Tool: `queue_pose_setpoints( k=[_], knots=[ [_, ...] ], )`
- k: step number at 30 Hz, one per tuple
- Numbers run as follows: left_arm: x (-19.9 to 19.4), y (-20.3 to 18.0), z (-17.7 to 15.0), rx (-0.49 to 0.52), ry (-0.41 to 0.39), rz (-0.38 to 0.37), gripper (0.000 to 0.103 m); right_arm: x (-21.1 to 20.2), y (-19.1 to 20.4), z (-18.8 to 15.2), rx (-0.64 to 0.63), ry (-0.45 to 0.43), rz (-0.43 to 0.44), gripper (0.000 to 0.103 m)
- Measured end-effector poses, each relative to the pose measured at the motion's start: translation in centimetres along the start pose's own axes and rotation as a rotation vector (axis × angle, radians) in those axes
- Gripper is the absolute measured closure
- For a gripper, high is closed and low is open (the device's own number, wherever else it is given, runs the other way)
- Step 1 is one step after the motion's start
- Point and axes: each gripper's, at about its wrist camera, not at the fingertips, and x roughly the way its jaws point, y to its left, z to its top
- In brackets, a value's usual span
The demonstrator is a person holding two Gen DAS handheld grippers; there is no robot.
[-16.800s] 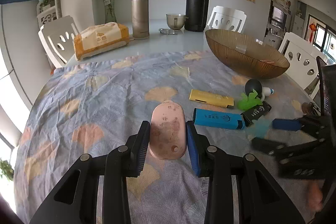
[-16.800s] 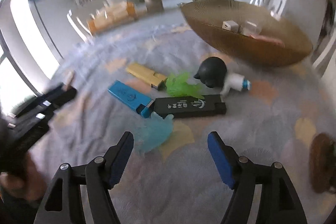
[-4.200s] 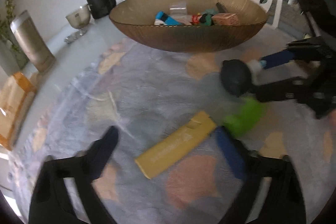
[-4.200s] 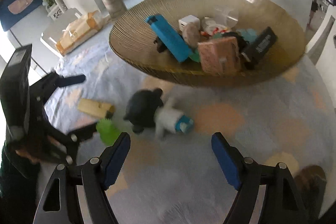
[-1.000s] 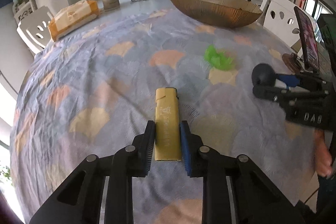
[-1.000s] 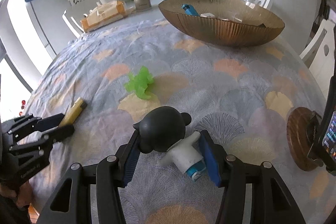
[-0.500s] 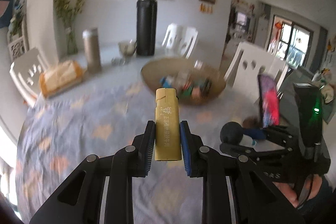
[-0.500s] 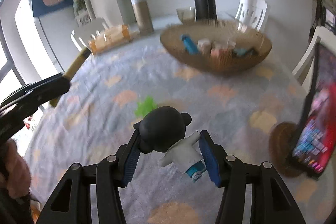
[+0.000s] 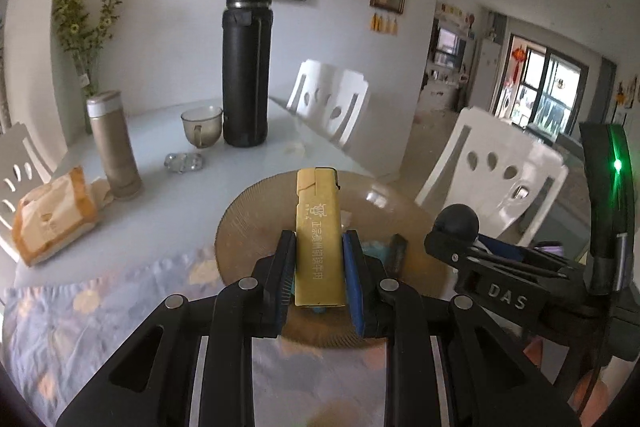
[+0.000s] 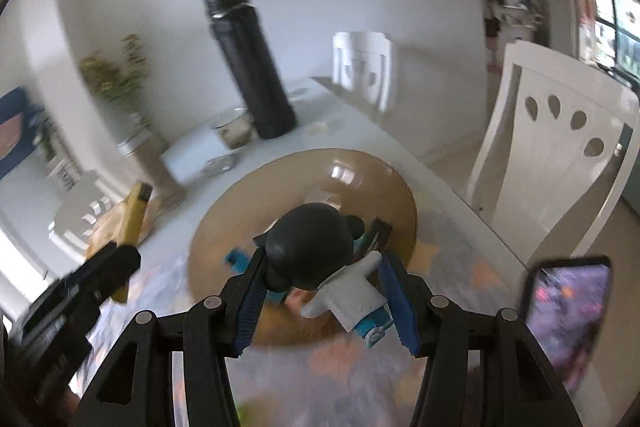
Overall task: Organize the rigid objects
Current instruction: 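Carry both items over the bowl and open both tools to drop them, then withdraw both tools from the bowl toward the green figure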
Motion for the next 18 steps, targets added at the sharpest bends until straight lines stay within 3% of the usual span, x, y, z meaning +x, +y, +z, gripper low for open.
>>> queue_pose_setpoints(
  k=[5,6,8,14,16,18],
  knots=[
    [2.5,0.2,-1.0,0.000,0.027,-0.005,0.078,3.6,-0.5,0.5,0.040,0.051,0.006,0.048],
    [2.7,0.3,-1.1,-0.005,0.033,-0.005,0.065,3.7,-0.5,0.6,0.042,0.052,0.024,0.038],
    [2.3,0.6,-1.4,-0.016,0.036,-0.002,0.061,3.8,-0.9,0.6,0.045,0.052,0.047,0.025],
    [-1.0,1.9,-2.4,-0.073,0.043,-0.007,0.053,-0.9,0.6,-1.0,-0.043,-0.008,0.083,0.018],
    [-3.3,2.2,-3.2,-0.095,0.018,0.012,0.040,-2.9,1.9,-2.0,-0.110,-0.020,0.116,0.017],
    [-5.7,2.5,-4.4,-0.097,-0.014,0.034,0.036,-4.9,3.3,-3.4,-0.187,-0.038,0.141,0.016]
  ],
)
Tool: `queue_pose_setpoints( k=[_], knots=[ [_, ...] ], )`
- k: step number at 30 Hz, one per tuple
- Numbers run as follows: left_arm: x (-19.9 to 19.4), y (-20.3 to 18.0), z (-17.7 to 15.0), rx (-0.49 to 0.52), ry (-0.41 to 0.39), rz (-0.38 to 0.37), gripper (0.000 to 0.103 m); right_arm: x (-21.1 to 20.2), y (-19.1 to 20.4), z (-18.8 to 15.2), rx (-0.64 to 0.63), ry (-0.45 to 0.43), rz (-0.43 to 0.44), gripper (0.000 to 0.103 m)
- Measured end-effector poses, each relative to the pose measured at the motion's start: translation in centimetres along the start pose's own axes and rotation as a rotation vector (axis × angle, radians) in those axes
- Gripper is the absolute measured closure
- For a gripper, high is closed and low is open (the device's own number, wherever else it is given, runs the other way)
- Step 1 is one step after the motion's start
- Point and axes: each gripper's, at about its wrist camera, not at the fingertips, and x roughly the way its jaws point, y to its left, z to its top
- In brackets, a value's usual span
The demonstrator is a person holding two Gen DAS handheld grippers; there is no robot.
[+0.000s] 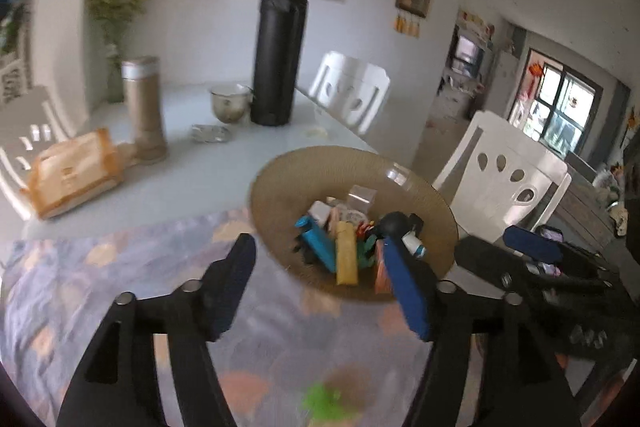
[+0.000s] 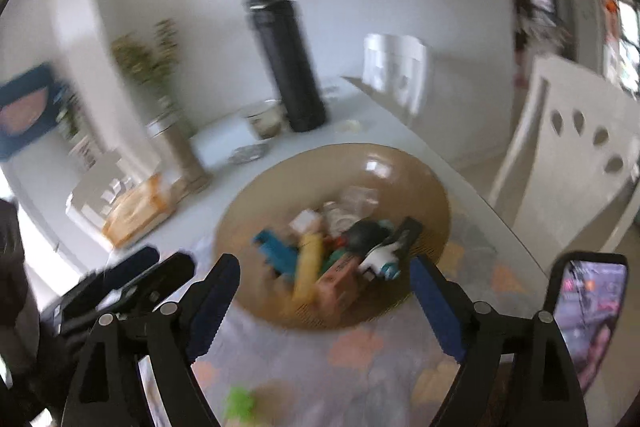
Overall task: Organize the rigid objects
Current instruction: 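Withdraw both tools from the bowl toward the green figure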
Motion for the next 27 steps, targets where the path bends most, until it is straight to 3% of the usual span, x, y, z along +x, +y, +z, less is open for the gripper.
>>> queue_pose_setpoints(
  k=[2,5,10,14,18,21,27],
  knots=[
    [-2.5,0.6,-2.0,0.000,-0.024,0.047,0.035,-2.2,2.4,-1.9,-0.113,-0.019,0.036,0.013],
    [-4.9,1.9,-4.8,-0.015,-0.033,0.122,0.029,-3.9,4.9,-5.3,-0.231,-0.040,0.065,0.000],
    [-6.3,5.6,-10.1,-0.093,0.017,0.249,0.029,-2.5,7.2,-11.3,-0.349,0.012,0.053,0.000],
    [-6.2,8.2,-12.9,-0.165,0.046,0.293,0.029,0.0,6.2,-13.8,-0.316,0.041,0.034,0.000],
    [-5.8,9.9,-14.2,-0.243,0.080,0.287,0.029,1.6,4.2,-14.1,-0.224,0.098,0.034,0.000],
    [-5.9,9.7,-14.4,-0.230,0.068,0.299,0.029,1.8,3.1,-13.8,-0.169,0.110,0.079,0.000],
    [-5.3,7.7,-14.5,-0.117,0.092,0.338,0.028,3.0,3.2,-13.7,-0.160,0.170,0.053,0.000]
  ],
)
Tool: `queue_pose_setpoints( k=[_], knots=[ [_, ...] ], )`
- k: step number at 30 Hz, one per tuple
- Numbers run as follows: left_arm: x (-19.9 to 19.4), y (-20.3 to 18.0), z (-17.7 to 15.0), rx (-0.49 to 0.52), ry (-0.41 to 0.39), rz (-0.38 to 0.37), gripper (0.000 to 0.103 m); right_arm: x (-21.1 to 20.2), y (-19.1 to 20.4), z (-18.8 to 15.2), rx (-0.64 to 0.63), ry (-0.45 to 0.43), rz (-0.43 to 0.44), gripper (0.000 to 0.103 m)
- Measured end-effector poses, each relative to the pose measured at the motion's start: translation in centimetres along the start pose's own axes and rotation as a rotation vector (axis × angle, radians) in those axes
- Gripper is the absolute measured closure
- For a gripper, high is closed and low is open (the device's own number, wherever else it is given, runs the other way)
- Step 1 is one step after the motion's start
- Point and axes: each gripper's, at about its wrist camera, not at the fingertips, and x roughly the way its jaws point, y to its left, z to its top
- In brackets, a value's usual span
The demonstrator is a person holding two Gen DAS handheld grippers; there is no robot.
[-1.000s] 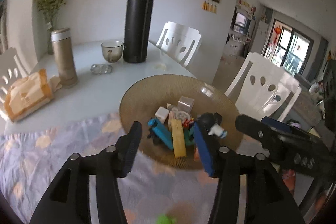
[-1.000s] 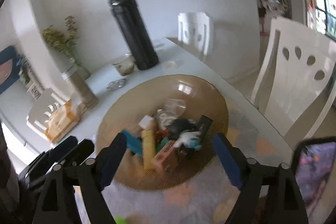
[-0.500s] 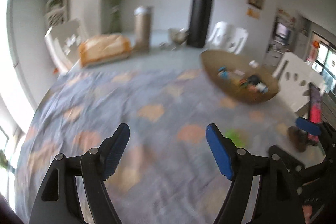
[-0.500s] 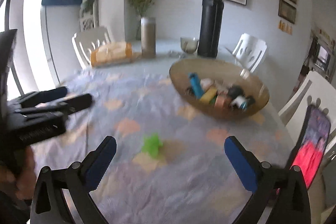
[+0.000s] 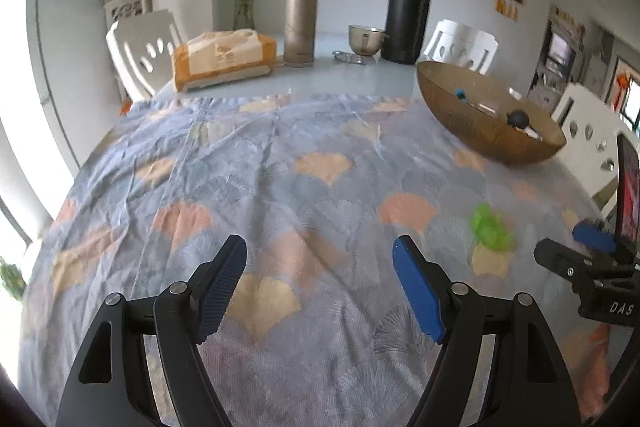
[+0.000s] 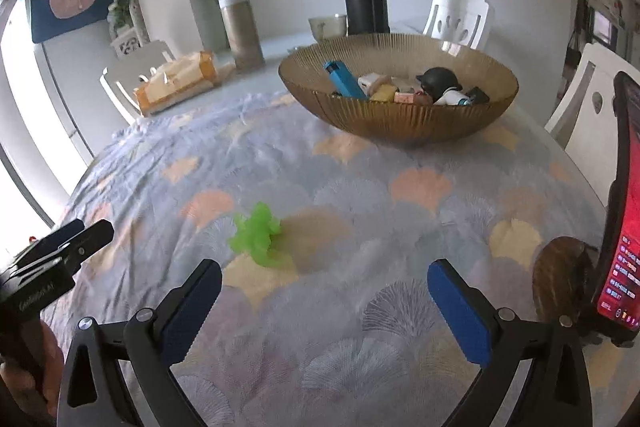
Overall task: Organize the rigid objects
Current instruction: 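Withdraw both tools from the bowl toward the green figure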
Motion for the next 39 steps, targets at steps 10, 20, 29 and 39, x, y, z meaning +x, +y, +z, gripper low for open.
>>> queue_pose_setpoints(
  k=[10,20,29,39],
  knots=[
    [-0.3,-1.8,-0.2,0.104,-0.017,0.040,0.027,-0.3,-2.4,0.1,0.114,-0.001,0.084,0.000],
    [-2.8,7.4,0.5,-0.330,-0.097,-0.231,0.027,-1.0,-5.9,-0.1,0.281,-0.031,0.129,0.000],
    [-0.8,11.9,-1.2,-0.620,-0.038,-0.448,0.027,-1.0,-4.5,0.2,0.211,-0.033,0.107,0.000],
    [1.2,10.2,-1.5,-0.553,0.096,-0.371,0.027,-5.2,-6.9,-0.8,0.164,-0.017,0.381,0.000]
  ],
)
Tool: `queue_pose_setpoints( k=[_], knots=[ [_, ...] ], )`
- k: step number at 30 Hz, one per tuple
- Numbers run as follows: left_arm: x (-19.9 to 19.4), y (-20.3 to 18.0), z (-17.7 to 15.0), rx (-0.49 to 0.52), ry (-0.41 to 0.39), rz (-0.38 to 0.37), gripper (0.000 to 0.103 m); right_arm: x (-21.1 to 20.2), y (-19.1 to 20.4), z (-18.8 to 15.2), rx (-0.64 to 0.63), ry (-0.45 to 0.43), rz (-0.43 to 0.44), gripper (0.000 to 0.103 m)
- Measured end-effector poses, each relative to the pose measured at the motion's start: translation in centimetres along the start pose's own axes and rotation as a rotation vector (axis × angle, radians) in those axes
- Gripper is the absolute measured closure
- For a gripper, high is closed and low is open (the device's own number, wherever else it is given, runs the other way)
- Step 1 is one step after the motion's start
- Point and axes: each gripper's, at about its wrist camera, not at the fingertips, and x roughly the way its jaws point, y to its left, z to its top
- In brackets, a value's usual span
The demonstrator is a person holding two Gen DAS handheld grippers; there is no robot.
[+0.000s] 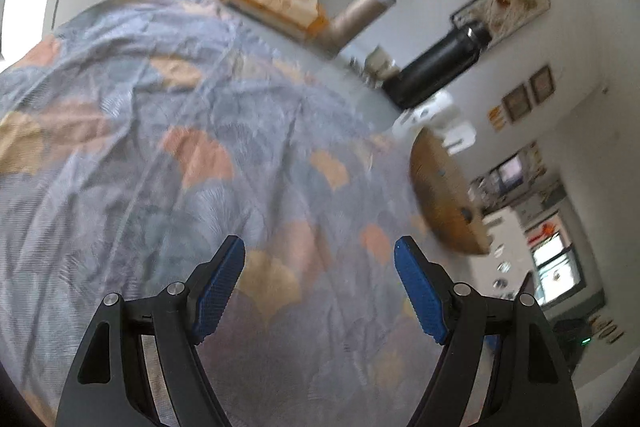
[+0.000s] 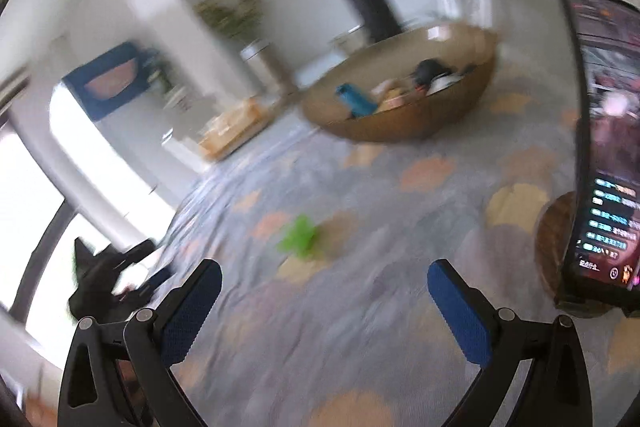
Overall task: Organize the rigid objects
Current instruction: 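Withdraw both tools from the bowl toward the green figure, then grasp the green translucent figure with the right tool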
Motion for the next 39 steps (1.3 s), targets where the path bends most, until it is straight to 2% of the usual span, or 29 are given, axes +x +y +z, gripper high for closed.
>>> queue_pose_setpoints(
  k=[3,5,8,12,16,18,21,24,31,34,39],
  knots=[
    [0.8,-1.5,-0.7,0.090,0.023,0.115,0.027,0.7,1.6,0.4,-0.068,0.053,-0.103,0.000],
    [0.8,-2.3,-1.0,0.137,0.016,0.134,0.027,2.1,2.5,0.8,-0.069,0.090,-0.105,0.000],
    [0.9,-2.3,-1.3,0.146,0.021,0.154,0.027,4.5,3.9,1.3,-0.067,0.138,-0.092,0.000],
    [2.2,-3.1,-1.3,0.197,0.040,0.226,0.027,8.1,5.8,1.3,-0.145,0.185,-0.211,0.000],
    [3.1,-4.6,-1.9,0.291,0.051,0.298,0.027,11.5,6.7,1.5,-0.197,0.221,-0.270,0.002],
    [3.3,-5.1,-2.2,0.328,0.055,0.319,0.027,12.6,7.1,1.5,-0.230,0.221,-0.304,0.014],
    [3.4,-5.2,-2.3,0.342,0.051,0.334,0.027,14.0,7.7,1.4,-0.270,0.217,-0.372,0.021],
    [3.5,-5.2,-2.3,0.336,0.054,0.337,0.027,15.0,7.9,1.2,-0.290,0.221,-0.378,0.032],
    [3.5,-5.3,-2.3,0.343,0.053,0.341,0.027,14.7,9.4,0.4,-0.380,0.171,-0.446,0.068],
    [3.4,-5.3,-2.3,0.343,0.051,0.339,0.027,14.0,9.7,0.4,-0.389,0.138,-0.432,0.068],
    [3.3,-5.2,-2.3,0.335,0.049,0.339,0.027,12.1,10.0,0.7,-0.350,0.094,-0.339,0.068]
  ],
)
